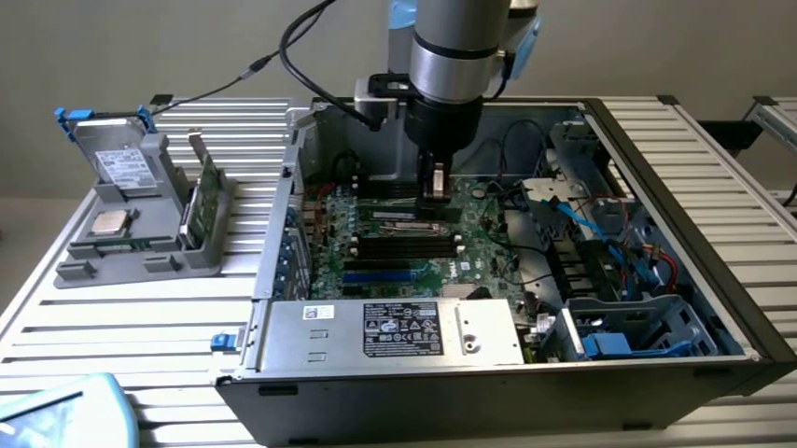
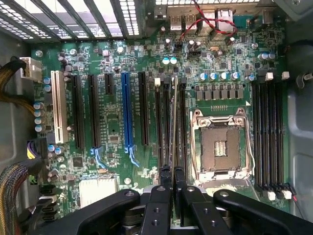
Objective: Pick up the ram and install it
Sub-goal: 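Insert the ram into the slot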
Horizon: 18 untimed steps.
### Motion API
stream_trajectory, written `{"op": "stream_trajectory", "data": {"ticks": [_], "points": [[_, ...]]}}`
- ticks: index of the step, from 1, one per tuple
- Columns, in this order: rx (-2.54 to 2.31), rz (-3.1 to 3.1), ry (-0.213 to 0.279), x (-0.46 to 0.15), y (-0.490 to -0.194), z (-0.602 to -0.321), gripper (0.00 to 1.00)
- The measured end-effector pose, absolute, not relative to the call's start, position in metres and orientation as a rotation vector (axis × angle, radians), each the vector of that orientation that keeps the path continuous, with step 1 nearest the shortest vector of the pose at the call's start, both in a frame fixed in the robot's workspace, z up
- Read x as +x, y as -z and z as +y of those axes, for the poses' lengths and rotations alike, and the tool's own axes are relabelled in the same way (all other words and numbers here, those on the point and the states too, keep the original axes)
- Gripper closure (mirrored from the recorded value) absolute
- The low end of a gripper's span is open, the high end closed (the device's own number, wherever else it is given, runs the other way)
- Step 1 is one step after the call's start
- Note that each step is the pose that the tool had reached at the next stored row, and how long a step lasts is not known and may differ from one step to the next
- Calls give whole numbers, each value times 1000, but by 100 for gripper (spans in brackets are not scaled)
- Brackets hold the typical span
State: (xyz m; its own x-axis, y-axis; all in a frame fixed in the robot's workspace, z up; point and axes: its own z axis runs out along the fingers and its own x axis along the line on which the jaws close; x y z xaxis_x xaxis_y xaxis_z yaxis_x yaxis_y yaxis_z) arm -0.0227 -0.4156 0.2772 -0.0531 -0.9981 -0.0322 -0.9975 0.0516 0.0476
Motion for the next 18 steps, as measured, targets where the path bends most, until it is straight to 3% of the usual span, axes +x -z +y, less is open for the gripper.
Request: {"op": "stream_trajectory", "data": {"ticks": [18], "points": [[2202,-2171,66,-22,-261,-411,86]]}}
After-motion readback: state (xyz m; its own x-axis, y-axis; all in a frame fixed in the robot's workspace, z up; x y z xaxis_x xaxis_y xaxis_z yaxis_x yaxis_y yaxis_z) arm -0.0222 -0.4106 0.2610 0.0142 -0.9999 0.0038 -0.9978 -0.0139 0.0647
